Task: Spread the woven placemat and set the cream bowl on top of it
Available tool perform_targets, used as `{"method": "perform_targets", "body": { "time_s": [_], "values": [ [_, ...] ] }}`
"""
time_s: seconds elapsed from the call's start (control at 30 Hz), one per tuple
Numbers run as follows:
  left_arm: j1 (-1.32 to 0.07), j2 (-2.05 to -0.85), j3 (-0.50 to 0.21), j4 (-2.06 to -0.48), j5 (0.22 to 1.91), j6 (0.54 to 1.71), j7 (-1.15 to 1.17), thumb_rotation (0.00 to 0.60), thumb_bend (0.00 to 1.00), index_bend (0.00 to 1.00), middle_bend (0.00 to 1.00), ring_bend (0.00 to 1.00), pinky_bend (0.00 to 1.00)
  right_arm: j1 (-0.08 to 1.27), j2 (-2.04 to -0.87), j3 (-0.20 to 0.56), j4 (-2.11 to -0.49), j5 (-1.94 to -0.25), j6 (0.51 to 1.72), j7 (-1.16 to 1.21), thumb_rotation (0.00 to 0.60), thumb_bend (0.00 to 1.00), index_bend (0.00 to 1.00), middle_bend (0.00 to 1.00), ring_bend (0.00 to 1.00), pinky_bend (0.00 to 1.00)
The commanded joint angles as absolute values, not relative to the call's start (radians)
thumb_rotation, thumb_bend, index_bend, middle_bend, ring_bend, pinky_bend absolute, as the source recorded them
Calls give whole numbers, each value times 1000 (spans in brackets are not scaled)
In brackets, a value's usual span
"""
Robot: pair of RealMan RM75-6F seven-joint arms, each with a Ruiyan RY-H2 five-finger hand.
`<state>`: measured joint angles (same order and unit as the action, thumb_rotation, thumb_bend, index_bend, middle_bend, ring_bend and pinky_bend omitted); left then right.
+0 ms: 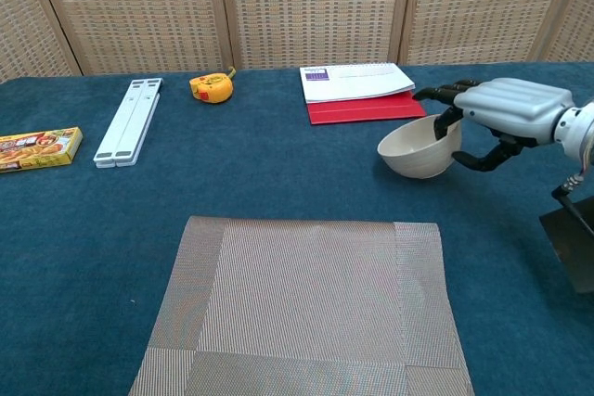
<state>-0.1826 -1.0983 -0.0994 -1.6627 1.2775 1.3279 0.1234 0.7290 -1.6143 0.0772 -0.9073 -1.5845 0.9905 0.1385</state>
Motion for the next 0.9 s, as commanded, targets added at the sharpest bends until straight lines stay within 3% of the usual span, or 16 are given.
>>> {"method": "perform_targets", "body": {
  "time_s": [0.03, 0.2, 0.5, 0.9],
  "values": [
    [-183, -1099, -99, -1663, 1276, 1326, 125, 600, 0, 0, 0, 0, 0, 725, -1611, 92, -870, -1581, 1036, 182, 600, 664, 660, 0, 0, 0],
    [-184, -1102, -99, -1664, 1275, 1328, 131, 600, 0, 0, 0, 0, 0, 722, -1600, 132, -777, -1531, 1047, 238, 600, 665, 661, 0, 0, 0],
    [-187, -1108, -100, -1667, 1269, 1328, 147, 600, 0, 0, 0, 0, 0, 719, -1654, 192, -535, -1386, 893, 305, 600, 665, 664, 0, 0, 0],
    [-198, -1122, -98, -1665, 1259, 1315, 180, 600, 0, 0, 0, 0, 0, 717, -1694, 143, -431, -1402, 798, 351, 600, 665, 641, 0, 0, 0]
  ]
}}
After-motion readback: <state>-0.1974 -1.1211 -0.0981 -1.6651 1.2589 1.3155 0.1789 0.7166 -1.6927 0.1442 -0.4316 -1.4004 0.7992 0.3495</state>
